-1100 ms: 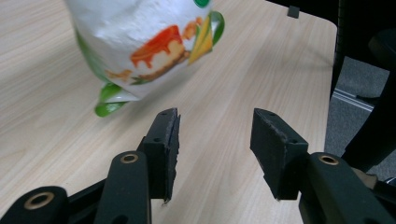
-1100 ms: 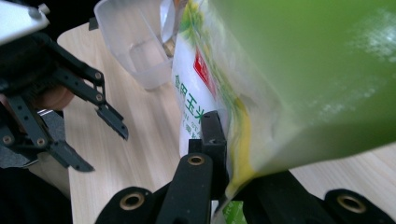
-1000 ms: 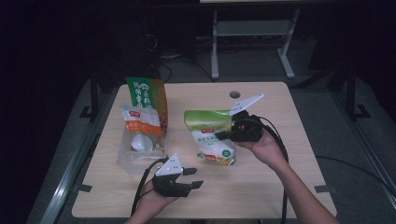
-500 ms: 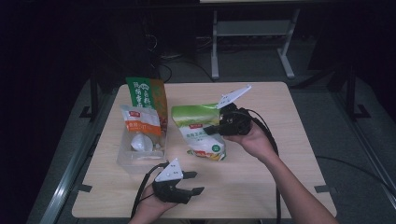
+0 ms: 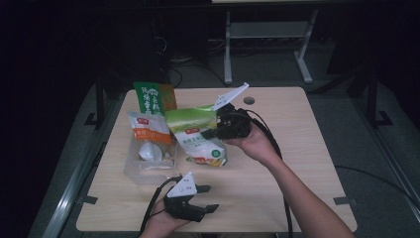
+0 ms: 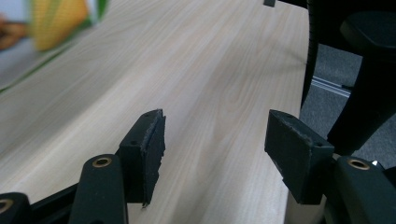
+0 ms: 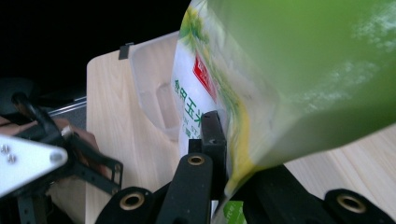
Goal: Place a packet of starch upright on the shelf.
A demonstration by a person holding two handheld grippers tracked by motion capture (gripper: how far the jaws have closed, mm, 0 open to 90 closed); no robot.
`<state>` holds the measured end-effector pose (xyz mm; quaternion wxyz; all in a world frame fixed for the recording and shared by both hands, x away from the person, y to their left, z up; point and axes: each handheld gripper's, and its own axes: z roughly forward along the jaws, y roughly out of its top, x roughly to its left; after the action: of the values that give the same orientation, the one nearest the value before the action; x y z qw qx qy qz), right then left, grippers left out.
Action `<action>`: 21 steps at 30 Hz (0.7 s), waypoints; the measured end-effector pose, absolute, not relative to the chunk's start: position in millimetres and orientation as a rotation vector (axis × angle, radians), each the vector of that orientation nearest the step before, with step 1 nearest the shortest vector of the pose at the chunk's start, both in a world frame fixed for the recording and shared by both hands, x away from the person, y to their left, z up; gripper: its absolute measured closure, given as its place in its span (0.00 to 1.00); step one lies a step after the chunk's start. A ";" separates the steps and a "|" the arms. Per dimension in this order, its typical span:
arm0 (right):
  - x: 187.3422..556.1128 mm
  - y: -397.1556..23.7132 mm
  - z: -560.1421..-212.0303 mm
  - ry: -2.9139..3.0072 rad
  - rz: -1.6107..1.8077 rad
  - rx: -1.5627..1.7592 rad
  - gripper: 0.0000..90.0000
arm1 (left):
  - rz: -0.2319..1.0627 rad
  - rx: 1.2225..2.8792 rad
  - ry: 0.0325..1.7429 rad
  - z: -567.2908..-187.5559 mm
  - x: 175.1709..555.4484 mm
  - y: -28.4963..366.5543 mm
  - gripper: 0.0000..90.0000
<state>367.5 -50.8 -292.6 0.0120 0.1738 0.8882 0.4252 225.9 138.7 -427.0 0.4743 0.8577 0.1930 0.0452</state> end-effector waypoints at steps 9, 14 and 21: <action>368.2 -19.2 -276.6 2.784 1.376 0.456 1.00 | 0.104 2.102 0.458 -426.5 222.2 138.7 0.41; 367.4 -1.1 -269.3 2.794 1.389 0.414 1.00 | 0.112 2.103 0.456 -428.2 222.2 139.7 0.40; 368.5 25.8 -263.1 2.810 1.404 0.350 1.00 | 0.096 2.090 0.474 -429.9 221.9 140.4 0.40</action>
<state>368.5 25.8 -263.1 -0.0095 0.1108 0.8891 0.4441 221.9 140.4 -429.9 0.4778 0.8559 0.1940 0.0392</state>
